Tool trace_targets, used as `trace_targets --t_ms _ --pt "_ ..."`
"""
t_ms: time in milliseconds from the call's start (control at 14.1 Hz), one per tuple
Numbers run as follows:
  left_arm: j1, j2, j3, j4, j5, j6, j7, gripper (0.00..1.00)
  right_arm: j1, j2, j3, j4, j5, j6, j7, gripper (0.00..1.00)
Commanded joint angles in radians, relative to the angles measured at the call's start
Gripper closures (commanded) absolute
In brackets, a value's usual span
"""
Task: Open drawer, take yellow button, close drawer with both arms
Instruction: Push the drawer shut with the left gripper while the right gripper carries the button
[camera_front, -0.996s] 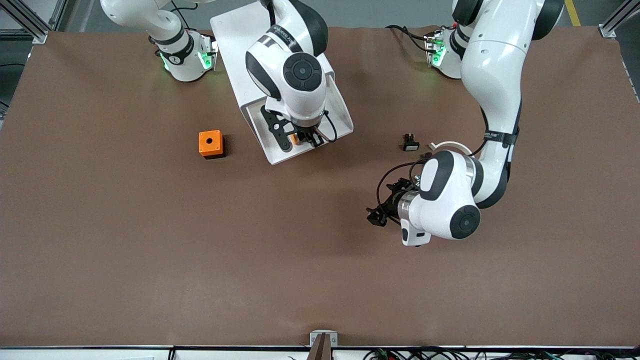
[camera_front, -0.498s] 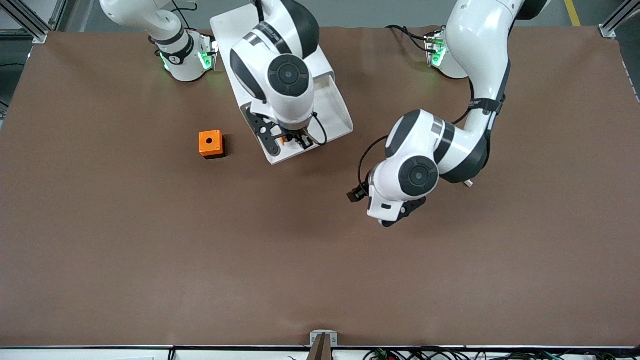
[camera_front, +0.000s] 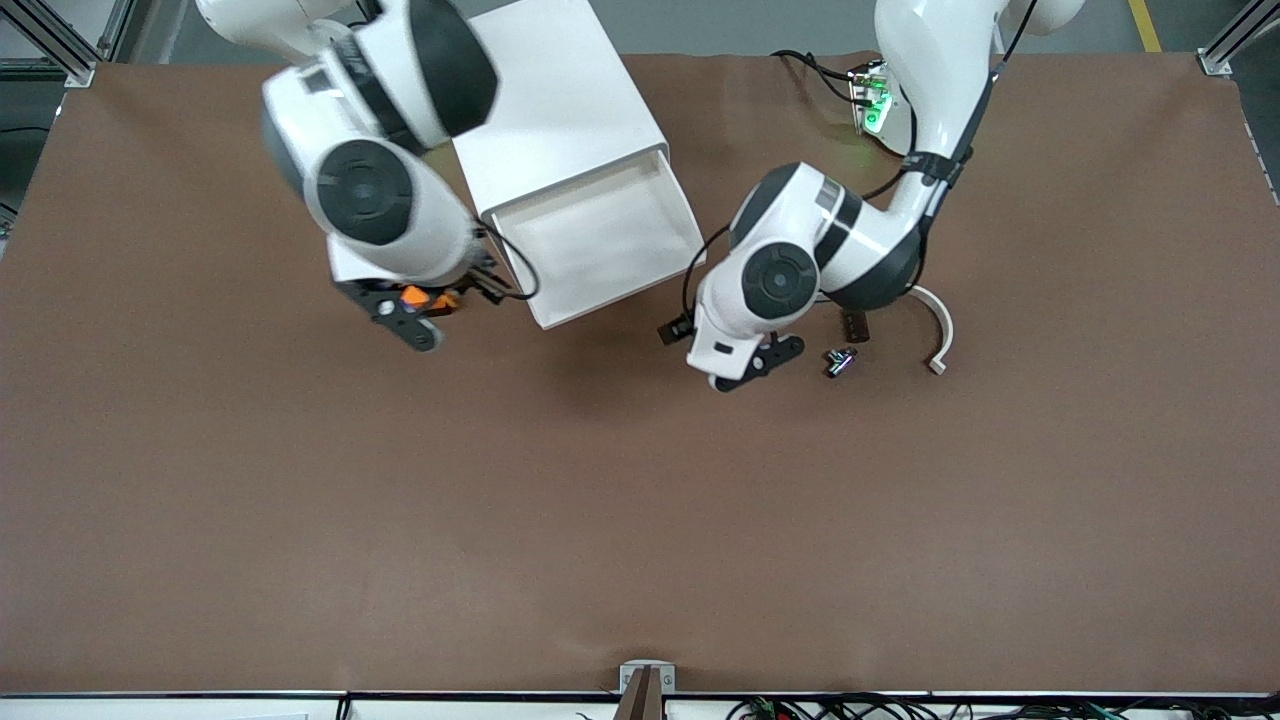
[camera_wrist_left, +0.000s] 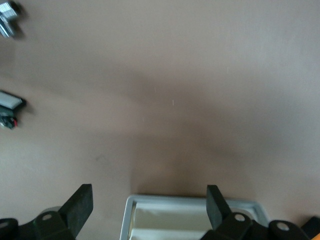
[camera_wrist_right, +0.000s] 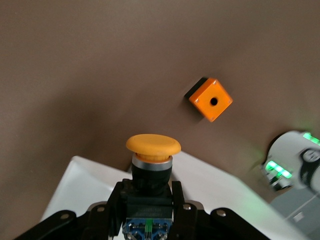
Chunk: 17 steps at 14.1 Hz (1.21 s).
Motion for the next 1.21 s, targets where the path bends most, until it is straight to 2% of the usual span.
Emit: trace_targets --t_ms 0,71,213,356,498,783,925,1139 --pt "-0.064 -0.052 -0.009 -0.077 0.022 0.036 -0.014 0.00 -0.130 -0.054 0.013 -0.037 0.003 -0.033 -0.252 0.78" --pt "-0.087 -0.054 -0.010 -0.077 0.022 0.036 -0.037 0.00 -0.175 -0.065 0.013 -0.047 -0.017 -0.035 -0.358 0.78" --pt "-0.159 -0.051 -0.010 -0.075 0.020 0.036 -0.101 0.00 -0.246 -0.077 0.013 -0.055 -0.118 -0.033 -0.558 0.78" --pt "-0.173 -0.051 -0.012 -0.078 0.020 0.022 -0.143 0.00 -0.342 -0.071 0.013 -0.057 -0.143 -0.024 -0.710 0.78" --pt "-0.175 -0.046 -0.056 -0.078 0.020 0.009 -0.206 0.00 -0.419 -0.065 0.013 -0.079 -0.157 0.020 -0.794 0.78" --pt "-0.178 -0.046 -0.117 -0.075 0.019 0.012 -0.261 0.00 -0.554 -0.063 0.013 -0.236 -0.192 0.213 -0.972 0.78" --pt "-0.197 -0.039 -0.125 -0.075 0.019 0.019 -0.261 0.00 -0.586 -0.042 0.013 -0.302 -0.267 0.319 -1.051 0.78" --pt "-0.227 -0.025 -0.125 -0.075 0.019 0.041 -0.261 0.00 -0.626 0.019 0.013 -0.366 -0.289 0.486 -1.066 0.78"
